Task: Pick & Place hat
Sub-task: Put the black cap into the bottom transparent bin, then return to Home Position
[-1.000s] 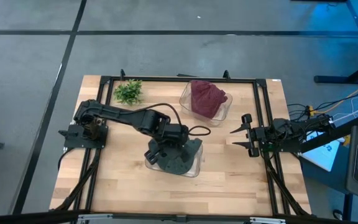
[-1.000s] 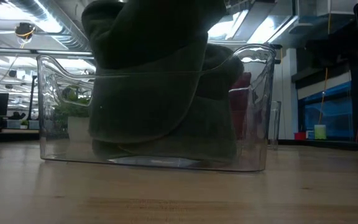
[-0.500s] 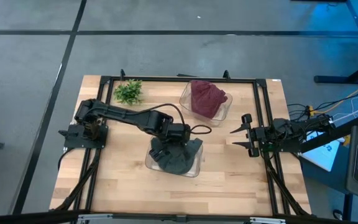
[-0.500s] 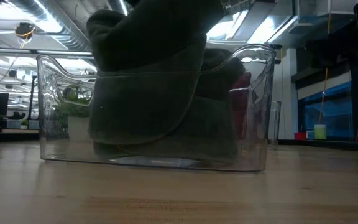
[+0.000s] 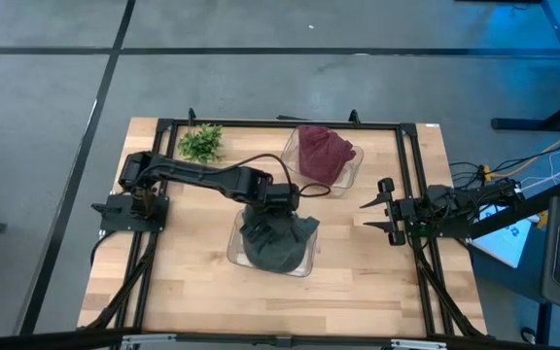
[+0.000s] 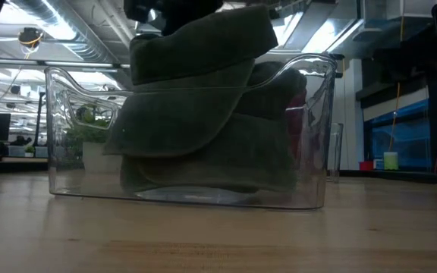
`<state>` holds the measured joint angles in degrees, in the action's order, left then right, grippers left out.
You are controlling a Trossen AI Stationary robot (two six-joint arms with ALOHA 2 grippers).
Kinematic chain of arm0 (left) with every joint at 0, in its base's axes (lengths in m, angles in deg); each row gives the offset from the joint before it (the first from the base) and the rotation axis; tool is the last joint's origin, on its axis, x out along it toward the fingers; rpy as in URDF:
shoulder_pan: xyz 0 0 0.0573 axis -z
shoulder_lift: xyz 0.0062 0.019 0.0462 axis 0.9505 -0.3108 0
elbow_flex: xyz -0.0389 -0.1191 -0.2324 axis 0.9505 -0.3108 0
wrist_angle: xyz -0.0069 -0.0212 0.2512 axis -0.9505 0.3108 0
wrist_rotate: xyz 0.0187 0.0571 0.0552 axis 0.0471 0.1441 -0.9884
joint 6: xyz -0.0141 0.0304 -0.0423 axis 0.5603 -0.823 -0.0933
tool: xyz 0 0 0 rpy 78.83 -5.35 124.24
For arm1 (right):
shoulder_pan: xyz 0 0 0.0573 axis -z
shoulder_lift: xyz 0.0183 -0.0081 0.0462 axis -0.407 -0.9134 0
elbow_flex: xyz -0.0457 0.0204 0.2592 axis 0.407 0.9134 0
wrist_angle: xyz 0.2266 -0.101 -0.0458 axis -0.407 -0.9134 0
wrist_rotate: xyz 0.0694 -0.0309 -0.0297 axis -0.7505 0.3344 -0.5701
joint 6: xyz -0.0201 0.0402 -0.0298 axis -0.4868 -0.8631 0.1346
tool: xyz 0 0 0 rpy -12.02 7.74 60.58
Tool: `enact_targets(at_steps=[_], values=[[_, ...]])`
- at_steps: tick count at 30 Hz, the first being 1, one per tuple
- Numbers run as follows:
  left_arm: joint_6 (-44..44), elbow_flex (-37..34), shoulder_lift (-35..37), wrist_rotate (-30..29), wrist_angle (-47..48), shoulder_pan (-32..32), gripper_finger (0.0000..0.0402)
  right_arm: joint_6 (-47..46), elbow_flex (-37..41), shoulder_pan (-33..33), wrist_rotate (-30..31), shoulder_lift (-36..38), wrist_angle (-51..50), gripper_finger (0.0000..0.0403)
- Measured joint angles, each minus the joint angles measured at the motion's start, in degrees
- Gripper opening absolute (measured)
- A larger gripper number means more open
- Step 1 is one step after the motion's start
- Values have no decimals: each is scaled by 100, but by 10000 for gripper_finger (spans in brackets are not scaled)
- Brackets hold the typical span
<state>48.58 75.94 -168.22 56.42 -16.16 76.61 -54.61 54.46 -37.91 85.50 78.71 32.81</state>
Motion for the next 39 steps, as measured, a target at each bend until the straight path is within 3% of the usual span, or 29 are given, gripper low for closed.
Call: enact_targets(at_steps=[11,28,39], values=[[263,-150,68,-1,-281,2,89,-2,0,0,0,0,-1,213],[549,-9,631,-45,-214,6,196,0,0,0,0,0,-1,213],[551,-9,1166,-340,-216,4,216,-1,0,0,0,0,-2,213]])
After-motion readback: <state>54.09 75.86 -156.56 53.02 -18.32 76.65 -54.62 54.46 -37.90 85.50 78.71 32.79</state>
